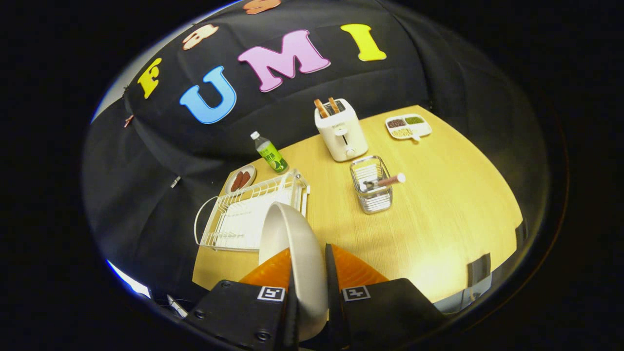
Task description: Take the plate from the dish rack, then take the spoon from the basket and place it into the plate.
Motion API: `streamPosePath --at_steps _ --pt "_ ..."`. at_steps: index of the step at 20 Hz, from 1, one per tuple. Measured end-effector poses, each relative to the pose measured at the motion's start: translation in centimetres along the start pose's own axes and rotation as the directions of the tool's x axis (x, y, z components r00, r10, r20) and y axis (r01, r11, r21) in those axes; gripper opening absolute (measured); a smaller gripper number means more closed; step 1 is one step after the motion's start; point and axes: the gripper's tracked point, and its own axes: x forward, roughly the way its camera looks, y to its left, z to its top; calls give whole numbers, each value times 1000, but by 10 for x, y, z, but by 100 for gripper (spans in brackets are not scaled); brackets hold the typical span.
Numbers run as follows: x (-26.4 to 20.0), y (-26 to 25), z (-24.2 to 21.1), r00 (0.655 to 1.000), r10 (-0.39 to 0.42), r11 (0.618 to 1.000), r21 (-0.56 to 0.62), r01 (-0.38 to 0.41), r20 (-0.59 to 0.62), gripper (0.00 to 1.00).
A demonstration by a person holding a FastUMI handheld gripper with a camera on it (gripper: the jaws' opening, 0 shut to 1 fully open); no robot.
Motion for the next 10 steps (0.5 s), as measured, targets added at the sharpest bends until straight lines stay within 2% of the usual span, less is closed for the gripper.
streamPosePath --at_steps 3,10 --pt "22 -25 -35 999 -6 999 38 9 -54 28" --pt "59 -63 -80 990 1 988 153 20 -138 28"
